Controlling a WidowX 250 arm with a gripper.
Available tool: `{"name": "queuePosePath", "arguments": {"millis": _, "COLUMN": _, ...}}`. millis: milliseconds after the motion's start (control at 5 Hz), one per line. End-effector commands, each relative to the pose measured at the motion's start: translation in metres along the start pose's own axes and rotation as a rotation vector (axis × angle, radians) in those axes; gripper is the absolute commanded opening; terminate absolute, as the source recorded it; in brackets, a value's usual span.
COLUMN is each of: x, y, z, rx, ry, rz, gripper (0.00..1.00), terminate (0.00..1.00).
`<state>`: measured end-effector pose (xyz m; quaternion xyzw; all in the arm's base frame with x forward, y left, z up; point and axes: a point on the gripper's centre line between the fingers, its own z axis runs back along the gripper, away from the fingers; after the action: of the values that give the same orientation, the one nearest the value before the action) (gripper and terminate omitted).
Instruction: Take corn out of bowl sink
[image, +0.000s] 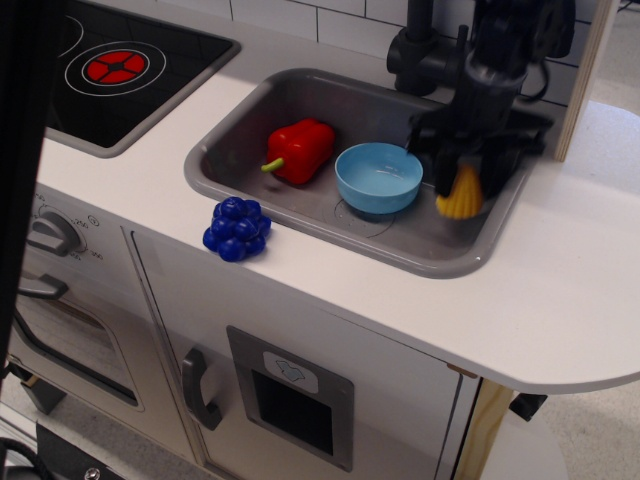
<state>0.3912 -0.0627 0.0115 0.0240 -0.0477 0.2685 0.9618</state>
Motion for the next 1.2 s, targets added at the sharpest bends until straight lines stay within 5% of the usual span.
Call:
{"name": "queuePosePath", "arguments": {"millis": 0, "x": -0.009, "y": 0.004, "z": 0.009, "rx": -0.019, "ry": -0.027, "rz": -0.02, "gripper": 0.0, "terminate": 0.0}}
{"name": "queuePosePath", "arguments": {"millis": 200, "x": -0.01, "y": 0.005, "z": 0.008, "rx": -0.025, "ry": -0.019, "rz": -0.012, "gripper": 1.0, "terminate": 0.0}}
{"name": "queuePosePath", "arguments": {"millis": 1000, "x": 0.014, "y": 0.008, "z": 0.074, "rx": -0.138, "ry": -0.009, "rz": 0.034, "gripper": 1.0, "terminate": 0.0}}
